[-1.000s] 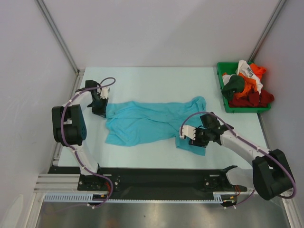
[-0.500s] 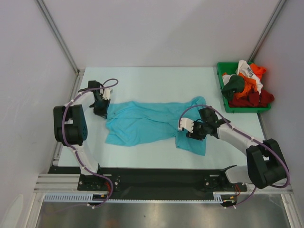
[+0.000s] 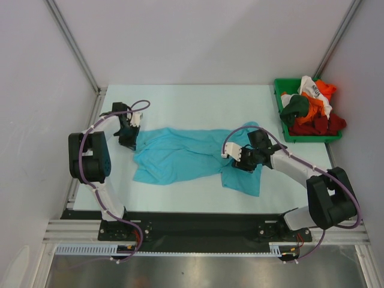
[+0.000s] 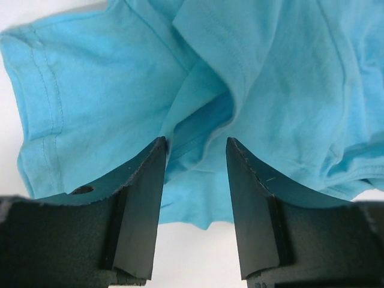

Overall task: Fold and stack the t-shirts
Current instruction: Flatten the tshirt out

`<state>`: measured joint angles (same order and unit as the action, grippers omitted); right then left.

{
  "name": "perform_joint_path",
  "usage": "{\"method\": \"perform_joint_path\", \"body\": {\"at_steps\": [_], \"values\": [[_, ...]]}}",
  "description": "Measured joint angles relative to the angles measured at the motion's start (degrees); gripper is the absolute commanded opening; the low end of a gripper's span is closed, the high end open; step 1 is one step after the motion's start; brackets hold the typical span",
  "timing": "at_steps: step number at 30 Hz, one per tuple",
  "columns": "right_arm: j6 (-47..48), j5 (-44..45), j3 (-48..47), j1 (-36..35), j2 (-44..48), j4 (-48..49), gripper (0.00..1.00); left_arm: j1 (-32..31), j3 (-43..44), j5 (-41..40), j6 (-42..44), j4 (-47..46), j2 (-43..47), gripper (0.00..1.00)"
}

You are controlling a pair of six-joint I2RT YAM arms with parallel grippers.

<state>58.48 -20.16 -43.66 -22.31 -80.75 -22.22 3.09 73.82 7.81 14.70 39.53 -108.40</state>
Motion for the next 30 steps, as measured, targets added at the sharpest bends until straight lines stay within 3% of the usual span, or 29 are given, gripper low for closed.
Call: {"method": "perform_joint_path", "body": {"at_steps": [10, 13, 20, 22, 30], "values": [[-1.05, -1.03, -2.19, -0.90, -3.89, -0.79, 0.50, 0.00, 0.00, -0.02, 0.00, 0.00, -0.07, 0.00], [-1.46, -1.36, -2.93, -1.18, -4.39, -1.53, 0.42, 0.00, 0.00, -0.02, 0.00, 0.00, -0.07, 0.00], [-2.67, -1.38, -3.74, -1.95, -4.44, -2.27, 0.04, 0.00, 0.00, -0.02, 0.00, 0.00, -0.07, 0.00], [-2.95, -1.18, -3.76, -1.97, -4.55, -2.45, 0.00, 0.00, 0.00, -0.02, 0.00, 0.00, -0.07, 0.01], [-4.50, -1.05, -5.42, -1.97, -4.96, -3.39, 0.00, 0.00, 0.02, 0.09, 0.00, 0.00, -0.20, 0.01]]}}
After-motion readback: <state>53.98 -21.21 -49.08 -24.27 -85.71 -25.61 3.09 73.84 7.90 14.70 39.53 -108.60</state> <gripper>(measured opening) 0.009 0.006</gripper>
